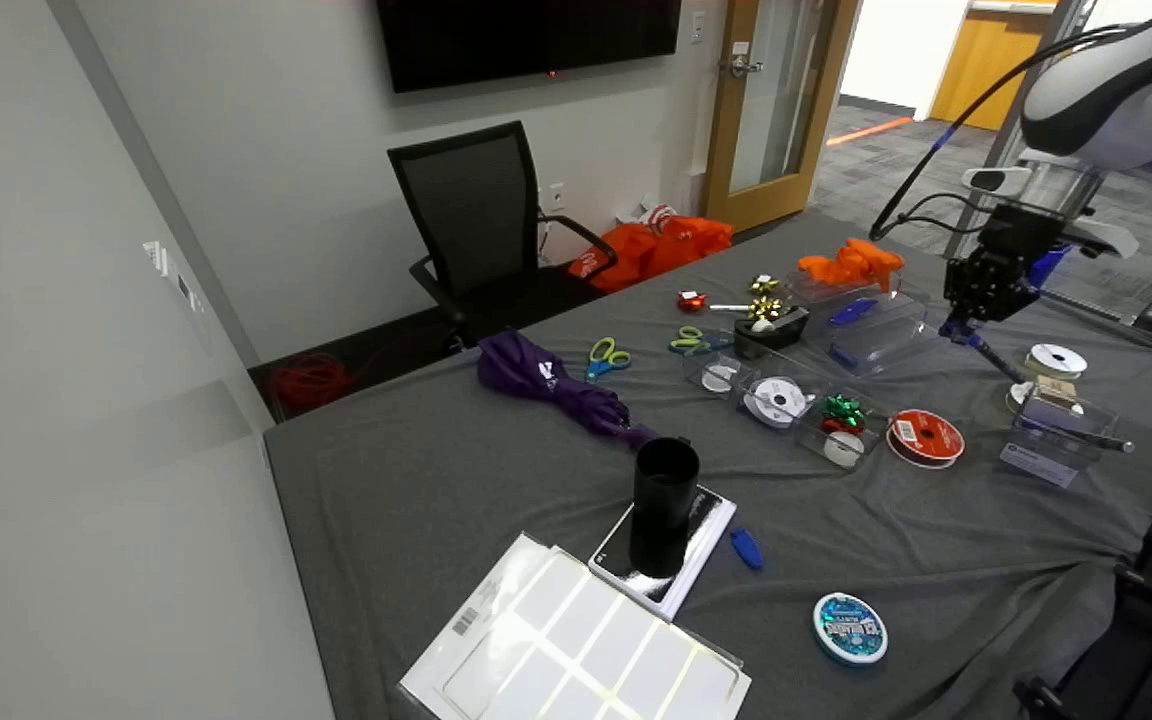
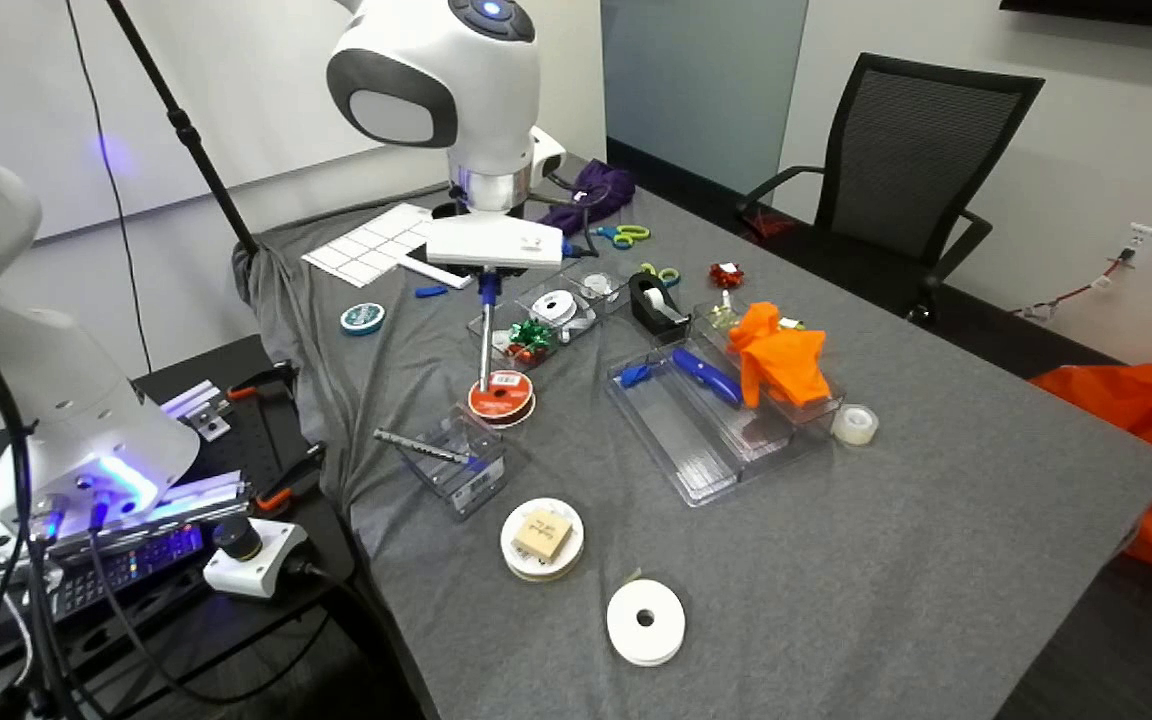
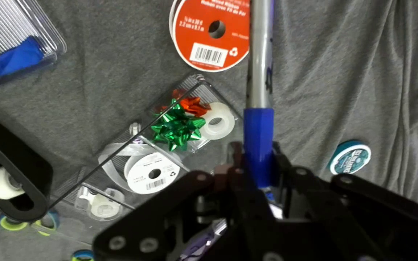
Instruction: Remove the blue marker from the container on the back left side of the table and put it in the container at the front.
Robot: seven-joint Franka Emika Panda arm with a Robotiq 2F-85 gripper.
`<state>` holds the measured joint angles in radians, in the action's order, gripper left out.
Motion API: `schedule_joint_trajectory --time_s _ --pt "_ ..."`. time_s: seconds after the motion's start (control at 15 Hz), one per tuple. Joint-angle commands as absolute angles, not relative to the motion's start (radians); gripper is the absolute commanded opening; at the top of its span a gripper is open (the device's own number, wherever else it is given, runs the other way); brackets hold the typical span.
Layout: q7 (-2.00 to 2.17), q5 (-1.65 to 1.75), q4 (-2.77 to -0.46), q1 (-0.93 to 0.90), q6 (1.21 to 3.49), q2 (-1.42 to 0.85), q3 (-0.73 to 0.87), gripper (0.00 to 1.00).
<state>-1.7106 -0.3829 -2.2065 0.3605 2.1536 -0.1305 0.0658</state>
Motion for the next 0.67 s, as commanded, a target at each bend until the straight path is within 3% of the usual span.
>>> schedule_joint_trajectory --time_s 0.0,0.6 --pt "-1.892 -0.328 -2.319 0.327 2.151 -0.045 0.118 0.05" --pt "-2.301 -0.225 -2.446 0.301 2.144 -0.035 0.182 0.05"
